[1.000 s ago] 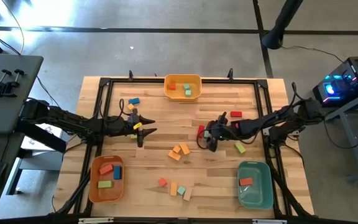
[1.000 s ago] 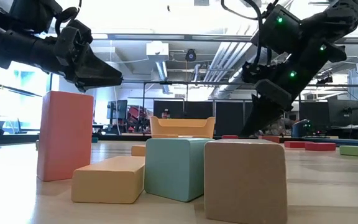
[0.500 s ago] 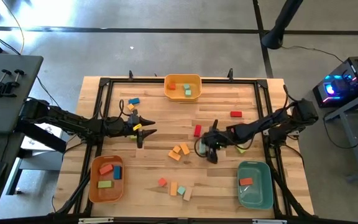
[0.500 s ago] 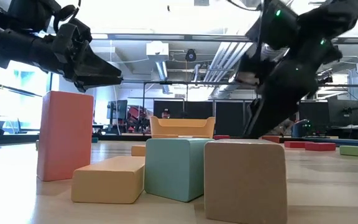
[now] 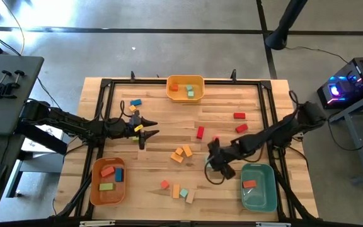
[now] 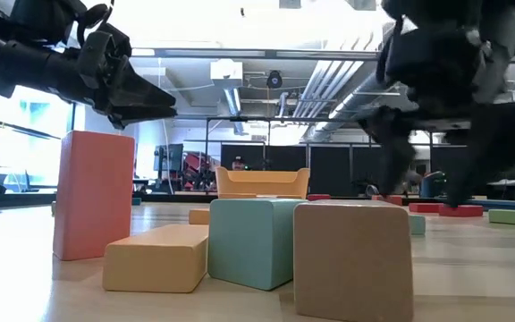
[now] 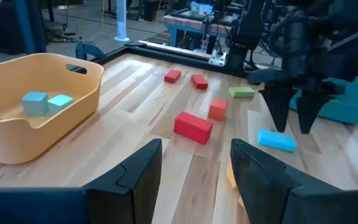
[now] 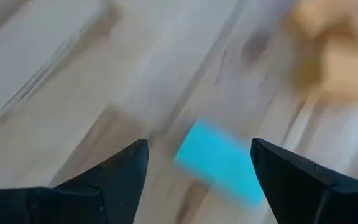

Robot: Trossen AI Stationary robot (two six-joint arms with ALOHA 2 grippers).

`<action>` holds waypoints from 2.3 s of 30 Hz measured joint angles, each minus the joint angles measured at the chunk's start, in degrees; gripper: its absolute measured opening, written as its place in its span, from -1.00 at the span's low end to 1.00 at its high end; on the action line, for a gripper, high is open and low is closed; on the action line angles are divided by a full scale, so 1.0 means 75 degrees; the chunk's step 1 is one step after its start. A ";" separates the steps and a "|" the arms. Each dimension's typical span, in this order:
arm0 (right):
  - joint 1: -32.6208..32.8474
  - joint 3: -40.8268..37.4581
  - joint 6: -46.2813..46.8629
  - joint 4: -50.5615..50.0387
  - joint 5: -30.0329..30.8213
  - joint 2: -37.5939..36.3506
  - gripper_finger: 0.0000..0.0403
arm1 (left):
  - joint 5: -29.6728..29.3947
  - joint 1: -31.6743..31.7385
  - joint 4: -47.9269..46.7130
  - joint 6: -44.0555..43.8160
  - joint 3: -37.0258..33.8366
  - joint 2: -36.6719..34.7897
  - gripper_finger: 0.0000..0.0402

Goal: Sort blocks by size
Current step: Put the thin light blue block into the green bin

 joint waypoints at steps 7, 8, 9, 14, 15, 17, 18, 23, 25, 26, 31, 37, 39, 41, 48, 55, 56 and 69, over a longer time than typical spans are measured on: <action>-0.0930 0.0010 -0.0887 0.0447 -0.1616 0.0612 0.40 | -0.0112 0.0000 0.0040 -0.0001 0.0000 0.0000 -0.12; -0.1057 0.0010 -0.1025 0.0413 -0.1817 0.0705 0.40 | -0.0132 0.0000 0.0041 -0.0003 0.0000 0.0000 -0.12; -0.1164 0.0015 -0.1166 0.0406 -0.1943 0.0808 0.40 | -0.0133 0.0000 0.0041 -0.0003 0.0000 0.0000 -0.12; -0.1507 0.0054 -0.1424 0.0464 -0.2384 0.1346 0.39 | -0.0136 0.0000 0.0036 -0.0061 0.0000 0.0000 -0.12; -0.1530 0.0054 -0.1333 0.0478 -0.2402 0.1429 0.37 | -0.0136 0.0000 0.0041 -0.0063 0.0000 0.0000 -0.12; -0.1552 0.0066 -0.1048 0.0486 -0.2361 0.1566 0.30 | -0.0145 0.0000 0.0038 -0.0063 0.0000 0.0000 -0.12; -0.1554 0.0070 -0.0860 0.0497 -0.2351 0.1606 0.25 | -0.0148 0.0000 0.0048 -0.0061 0.0000 0.0000 -0.12; -0.1417 0.0074 0.0388 0.0557 -0.1864 0.1592 -0.09 | -0.0151 0.0000 0.0047 -0.0058 0.0000 0.0000 -0.12; -0.1283 0.0077 0.1030 0.0572 -0.1308 0.1570 -0.25 | -0.0151 0.0000 0.0039 -0.0058 0.0000 0.0000 -0.12; -0.1214 0.0077 0.1280 0.0573 -0.1122 0.1549 -0.32 | -0.0150 0.0000 0.0038 -0.0058 0.0000 0.0000 -0.12; -0.0855 0.0039 0.2036 0.0773 -0.0243 0.1340 -0.38 | -0.0148 0.0000 0.0038 -0.0002 0.0000 0.0000 -0.12; -0.0507 0.0059 0.2778 0.0420 0.1935 0.0167 -0.38 | -0.0148 0.0000 0.0031 0.0009 0.0000 0.0000 -0.12; -0.0310 0.0083 0.2967 0.0170 0.2382 -0.0275 -0.38 | -0.0148 0.0000 0.0024 0.0015 0.0000 0.0000 -0.12; -0.0161 0.0077 0.3134 -0.0086 0.2644 -0.0547 -0.35 | -0.0146 0.0000 0.0022 0.0090 0.0000 0.0000 -0.12; -0.0086 -0.0094 0.3746 0.0070 0.1906 -0.0460 -0.33 | -0.0148 0.0003 0.0086 0.0369 0.0000 0.0000 -0.12; -0.0145 -0.0450 0.3773 0.1306 0.1415 0.0601 -0.34 | -0.0146 0.0003 0.0088 0.0551 0.0000 0.0000 -0.12; -0.0149 -0.0450 0.3836 0.1404 0.1374 0.0698 -0.34 | -0.0145 0.0003 0.0094 0.0614 0.0000 0.0000 -0.12; -0.0234 -0.0409 0.4355 0.1422 0.1111 0.0499 0.17 | -0.0193 0.0003 0.0417 0.0822 0.0003 0.0000 -0.12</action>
